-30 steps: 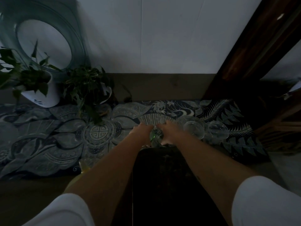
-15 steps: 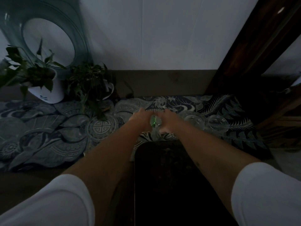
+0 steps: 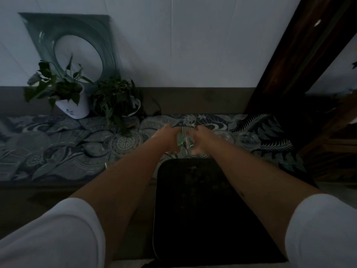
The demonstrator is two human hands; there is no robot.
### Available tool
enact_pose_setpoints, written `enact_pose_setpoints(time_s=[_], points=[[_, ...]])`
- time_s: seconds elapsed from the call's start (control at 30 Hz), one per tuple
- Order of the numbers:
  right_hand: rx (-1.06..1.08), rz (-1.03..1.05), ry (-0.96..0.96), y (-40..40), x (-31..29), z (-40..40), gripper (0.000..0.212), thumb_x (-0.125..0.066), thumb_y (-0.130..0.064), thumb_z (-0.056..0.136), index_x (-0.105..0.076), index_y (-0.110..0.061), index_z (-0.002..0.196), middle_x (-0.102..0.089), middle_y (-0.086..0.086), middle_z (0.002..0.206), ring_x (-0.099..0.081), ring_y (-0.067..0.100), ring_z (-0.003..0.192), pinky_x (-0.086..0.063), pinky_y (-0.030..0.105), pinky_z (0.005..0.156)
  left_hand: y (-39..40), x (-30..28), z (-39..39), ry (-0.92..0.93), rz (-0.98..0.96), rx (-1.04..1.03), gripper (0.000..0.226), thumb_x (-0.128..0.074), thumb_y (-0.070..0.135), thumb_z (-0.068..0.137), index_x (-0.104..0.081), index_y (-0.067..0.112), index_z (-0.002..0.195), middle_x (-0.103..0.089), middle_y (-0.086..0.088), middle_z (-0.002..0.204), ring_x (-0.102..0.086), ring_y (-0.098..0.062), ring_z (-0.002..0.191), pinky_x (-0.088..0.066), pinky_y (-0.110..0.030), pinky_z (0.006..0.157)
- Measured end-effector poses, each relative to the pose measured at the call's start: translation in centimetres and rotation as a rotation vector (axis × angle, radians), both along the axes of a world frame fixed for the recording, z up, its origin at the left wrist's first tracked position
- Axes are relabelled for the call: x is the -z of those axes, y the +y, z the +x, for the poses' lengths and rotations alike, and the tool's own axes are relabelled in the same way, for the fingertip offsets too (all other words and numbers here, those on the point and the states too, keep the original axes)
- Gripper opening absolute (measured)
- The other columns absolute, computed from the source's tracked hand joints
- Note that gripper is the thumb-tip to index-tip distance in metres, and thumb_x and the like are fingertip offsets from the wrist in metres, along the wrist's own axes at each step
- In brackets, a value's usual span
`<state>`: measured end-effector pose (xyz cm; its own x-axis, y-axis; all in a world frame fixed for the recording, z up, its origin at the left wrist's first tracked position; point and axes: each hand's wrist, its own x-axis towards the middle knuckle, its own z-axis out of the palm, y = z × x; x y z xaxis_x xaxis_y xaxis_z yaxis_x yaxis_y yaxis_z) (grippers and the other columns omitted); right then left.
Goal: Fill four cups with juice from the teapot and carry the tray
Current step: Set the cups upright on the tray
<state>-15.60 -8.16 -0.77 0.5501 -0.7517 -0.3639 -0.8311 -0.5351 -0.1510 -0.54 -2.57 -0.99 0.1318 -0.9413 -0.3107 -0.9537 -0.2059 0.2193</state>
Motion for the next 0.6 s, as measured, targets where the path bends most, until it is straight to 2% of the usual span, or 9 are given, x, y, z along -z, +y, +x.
enact_pose_setpoints(time_s=[0.07, 0.17, 0.3, 0.43, 0.53, 0.6], points=[[-0.020, 0.002, 0.018, 1.1, 0.2, -1.3, 0.084, -0.077, -0.024, 0.072, -0.039, -0.027, 0.147, -0.040, 0.014, 0.142, -0.051, 0.038, 0.123, -0.052, 0.042, 0.090, 1.1, -0.1, -1.2, 0.026, 0.001, -0.006, 0.086, -0.078, 0.027, 0.075, -0.031, 0.028, 0.148, -0.034, -0.015, 0.144, -0.045, -0.036, 0.125, -0.044, -0.042, 0.099], [-0.062, -0.010, 0.049, 2.6, 0.5, -3.5, 0.091, -0.077, -0.027, 0.069, -0.035, -0.029, 0.150, -0.038, 0.012, 0.145, -0.050, 0.035, 0.123, -0.053, 0.046, 0.091, 2.6, 0.1, -3.2, 0.022, 0.021, -0.020, 0.091, -0.078, 0.029, 0.073, -0.029, 0.029, 0.149, -0.030, -0.016, 0.147, -0.044, -0.038, 0.127, -0.044, -0.043, 0.100], [-0.104, -0.011, 0.038, 4.2, 1.0, -7.0, 0.085, -0.078, -0.030, 0.068, -0.040, -0.027, 0.144, -0.037, 0.015, 0.142, -0.050, 0.036, 0.120, -0.053, 0.048, 0.091, 4.7, 0.7, -6.2, 0.016, 0.055, -0.045, 0.094, -0.081, 0.034, 0.072, -0.028, 0.030, 0.149, -0.031, -0.016, 0.145, -0.043, -0.039, 0.127, -0.045, -0.047, 0.100], [-0.118, -0.016, 0.003, 5.7, 1.1, -10.3, 0.078, -0.080, -0.032, 0.068, -0.047, -0.025, 0.138, -0.043, 0.016, 0.136, -0.054, 0.037, 0.115, -0.054, 0.047, 0.090, 7.0, 1.3, -9.1, -0.001, 0.057, -0.023, 0.089, -0.080, 0.035, 0.071, -0.033, 0.027, 0.146, -0.033, -0.016, 0.143, -0.043, -0.039, 0.126, -0.045, -0.045, 0.097], [-0.160, -0.058, -0.008, 7.0, 1.1, -12.5, 0.069, -0.080, -0.033, 0.070, -0.054, -0.021, 0.133, -0.051, 0.016, 0.133, -0.054, 0.034, 0.117, -0.051, 0.042, 0.095, 8.6, 1.6, -11.2, 0.001, 0.048, -0.009, 0.091, -0.080, 0.033, 0.071, -0.031, 0.023, 0.147, -0.030, -0.018, 0.146, -0.039, -0.040, 0.130, -0.043, -0.047, 0.101], [-0.151, -0.042, -0.020, 7.9, 1.3, -13.8, 0.067, -0.078, -0.031, 0.073, -0.053, -0.018, 0.134, -0.049, 0.016, 0.136, -0.051, 0.035, 0.121, -0.048, 0.041, 0.097, 9.5, 1.9, -12.5, 0.007, 0.046, -0.016, 0.092, -0.080, 0.034, 0.071, -0.030, 0.024, 0.148, -0.032, -0.018, 0.143, -0.041, -0.041, 0.128, -0.043, -0.047, 0.101]])
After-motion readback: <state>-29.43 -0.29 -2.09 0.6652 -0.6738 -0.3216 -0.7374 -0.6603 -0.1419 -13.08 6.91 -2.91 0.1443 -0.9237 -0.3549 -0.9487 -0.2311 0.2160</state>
